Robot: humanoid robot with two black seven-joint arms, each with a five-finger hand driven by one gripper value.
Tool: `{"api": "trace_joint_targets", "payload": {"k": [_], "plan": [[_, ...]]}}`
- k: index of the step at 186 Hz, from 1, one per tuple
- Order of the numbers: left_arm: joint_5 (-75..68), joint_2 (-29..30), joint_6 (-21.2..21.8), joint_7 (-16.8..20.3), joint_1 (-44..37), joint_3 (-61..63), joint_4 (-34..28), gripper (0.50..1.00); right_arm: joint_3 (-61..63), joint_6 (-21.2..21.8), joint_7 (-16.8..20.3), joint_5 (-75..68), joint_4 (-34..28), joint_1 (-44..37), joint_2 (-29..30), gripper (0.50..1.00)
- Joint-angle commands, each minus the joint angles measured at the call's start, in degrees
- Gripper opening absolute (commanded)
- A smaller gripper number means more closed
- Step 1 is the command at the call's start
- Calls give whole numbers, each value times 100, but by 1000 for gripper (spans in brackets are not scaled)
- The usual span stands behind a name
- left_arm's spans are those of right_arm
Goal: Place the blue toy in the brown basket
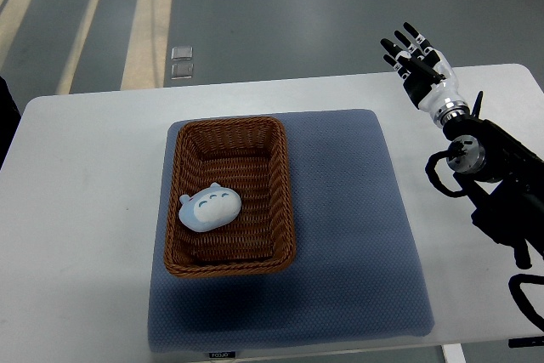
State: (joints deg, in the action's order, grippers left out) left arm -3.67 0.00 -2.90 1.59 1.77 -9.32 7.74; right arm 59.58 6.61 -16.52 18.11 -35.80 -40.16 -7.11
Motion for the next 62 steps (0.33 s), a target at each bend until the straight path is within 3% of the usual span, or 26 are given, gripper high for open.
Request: {"api": "trace_joint_targets", "payload": {"k": [1,62], "plan": [[-2,0,0,0,7,0,0,1000,-42,-19,-53,8,2,114,26,911],[-2,0,0,0,-2,0,0,1000,-69,7,-229,17,-24,378,34,911]]}}
